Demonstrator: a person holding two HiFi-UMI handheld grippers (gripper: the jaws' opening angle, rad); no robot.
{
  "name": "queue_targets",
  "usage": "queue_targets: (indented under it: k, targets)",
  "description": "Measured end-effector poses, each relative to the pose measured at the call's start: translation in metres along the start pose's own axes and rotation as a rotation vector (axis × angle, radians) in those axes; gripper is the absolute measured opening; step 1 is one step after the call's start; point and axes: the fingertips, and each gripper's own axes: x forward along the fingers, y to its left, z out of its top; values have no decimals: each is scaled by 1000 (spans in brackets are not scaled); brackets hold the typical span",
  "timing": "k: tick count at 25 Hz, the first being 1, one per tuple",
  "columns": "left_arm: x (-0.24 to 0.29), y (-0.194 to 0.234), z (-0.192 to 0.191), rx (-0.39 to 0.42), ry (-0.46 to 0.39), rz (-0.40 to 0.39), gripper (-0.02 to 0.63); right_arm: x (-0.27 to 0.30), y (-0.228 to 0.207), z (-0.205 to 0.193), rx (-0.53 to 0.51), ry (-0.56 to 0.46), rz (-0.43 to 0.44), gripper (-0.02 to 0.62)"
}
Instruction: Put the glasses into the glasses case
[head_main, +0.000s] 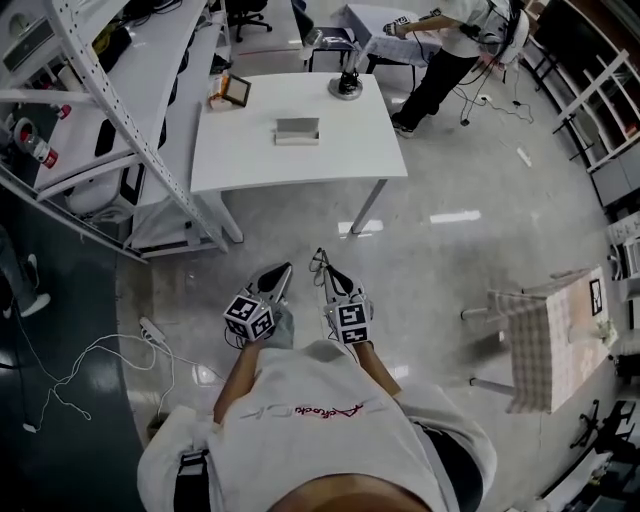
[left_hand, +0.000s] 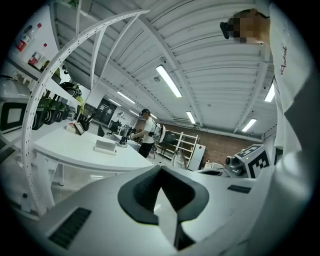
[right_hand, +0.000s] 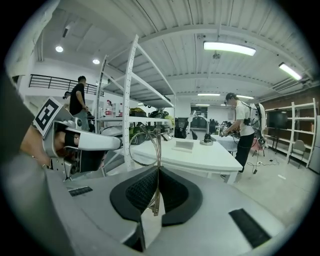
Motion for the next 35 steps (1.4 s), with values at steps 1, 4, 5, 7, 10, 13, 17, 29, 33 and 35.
queue_targets:
  k: [1,4,5,7,10,13,17,29,33,35]
  targets:
    - [5,8,4,-2,2,-2,25,10,-1,2,1,6,1,17]
    - [19,36,20,-6,5,-8,25,41,-7,15,3,15,-2,17]
    - [24,45,25,-8,6,-9,25,52,-9,19,3,17,-4,17]
    - [32,63,34,-14,9,-12,25,72,-14,26,1,21,-8,17]
    - [44,88,48,-19,11,-20,25,99,-19,39,3,32,-15,17]
    - [56,113,62,-20,9,-33,25,128,-24,51,-2,37,-25,17]
    - [71,144,77,-28,5,-46,25,162,-32,63,-11,48,-42,17]
    - [106,188,101,-20,22,-126,25,202,-55,80,-1,49,-137,17]
    - [113,188,97,-19,41,-148,25,208,-58,80,9,44,-150,17]
    - [116,188,95,-20,47,-156,26,210,-60,77,12,42,-156,17]
